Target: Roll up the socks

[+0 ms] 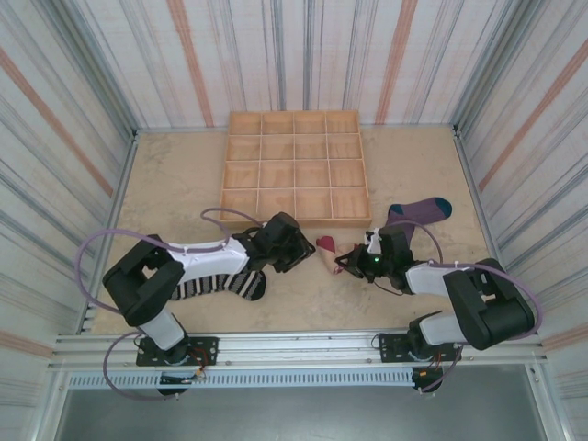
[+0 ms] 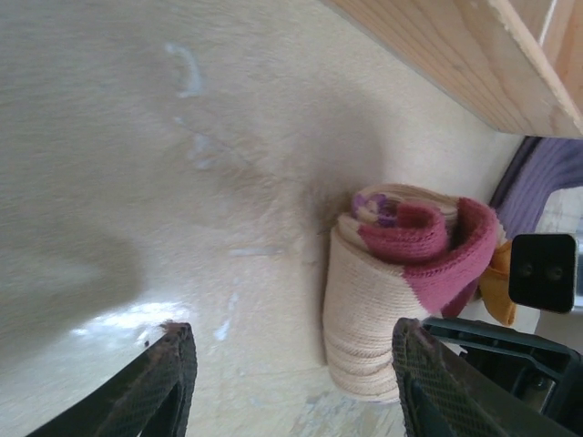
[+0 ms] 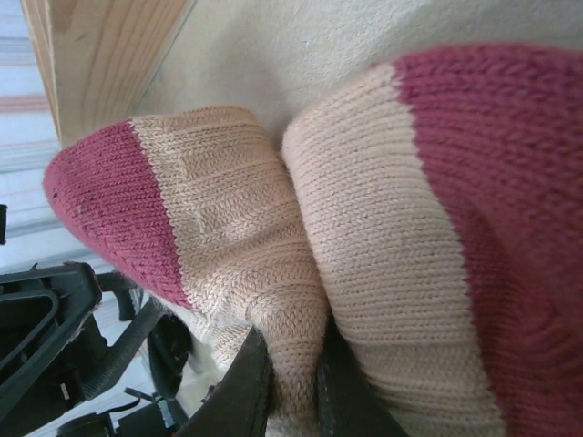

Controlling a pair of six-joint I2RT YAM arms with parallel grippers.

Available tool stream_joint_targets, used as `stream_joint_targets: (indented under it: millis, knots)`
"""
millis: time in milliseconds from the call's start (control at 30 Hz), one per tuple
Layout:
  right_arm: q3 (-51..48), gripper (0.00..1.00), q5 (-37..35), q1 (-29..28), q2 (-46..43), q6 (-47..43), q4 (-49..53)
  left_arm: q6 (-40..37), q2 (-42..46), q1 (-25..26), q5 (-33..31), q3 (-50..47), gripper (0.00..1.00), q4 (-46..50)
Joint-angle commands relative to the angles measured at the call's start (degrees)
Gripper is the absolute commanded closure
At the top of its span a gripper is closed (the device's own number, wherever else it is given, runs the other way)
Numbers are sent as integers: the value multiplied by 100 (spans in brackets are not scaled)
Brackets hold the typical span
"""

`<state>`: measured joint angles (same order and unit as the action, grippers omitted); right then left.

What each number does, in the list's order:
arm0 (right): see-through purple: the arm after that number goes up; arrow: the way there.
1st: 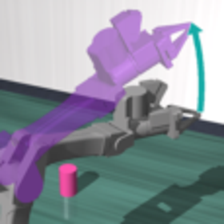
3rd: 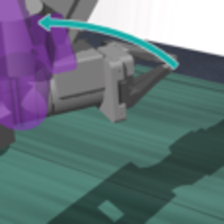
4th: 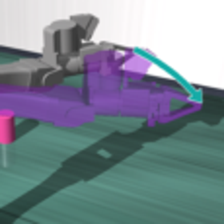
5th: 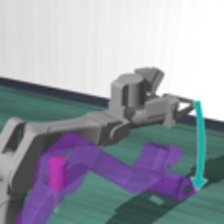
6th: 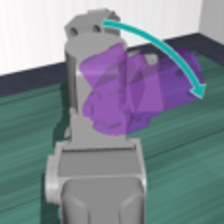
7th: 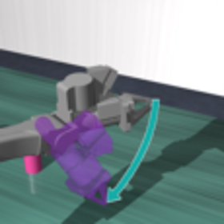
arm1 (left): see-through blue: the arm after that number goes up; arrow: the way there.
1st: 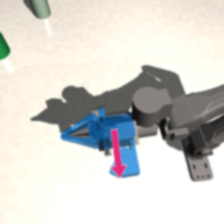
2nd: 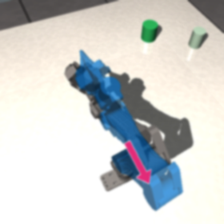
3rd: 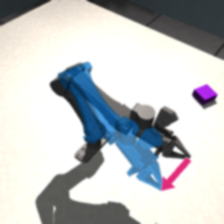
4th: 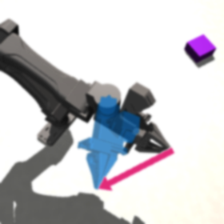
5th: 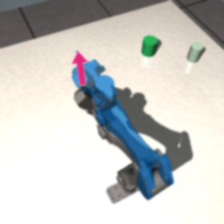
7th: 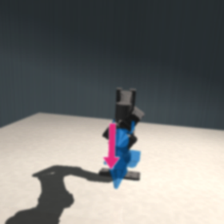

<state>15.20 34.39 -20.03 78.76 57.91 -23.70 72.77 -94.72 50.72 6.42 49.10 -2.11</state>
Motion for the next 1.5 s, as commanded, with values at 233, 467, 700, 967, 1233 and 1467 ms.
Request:
stream_joint_targets:
  millis: [233, 467, 700, 967, 1233, 1467]
  knots:
    - [-483, 100, -481, 325, 71, 165, 1427, -509, -819, 272, 78, 678, 44, -297]
    - [-455, 100, -332, 482, 34, 58, 1511, -633, -1264, 366, 133, 967, 45, -479]
    - [-433, 100, -148, 558, 191, 45, 1318, -568, -1665, 499, 213, 1179, 54, -601]
    - [-282, 94, 45, 581, 28, -233, 1342, -569, -1827, 562, 198, 1327, 89, -526]
    - [501, 62, -513, 170, -1182, -1370, 2878, -989, -1259, 256, -159, 1201, 100, 608]
    - [1410, 43, -1606, -998, -1490, -2339, 3580, -976, -497, -36, -408, 649, 100, 1291]
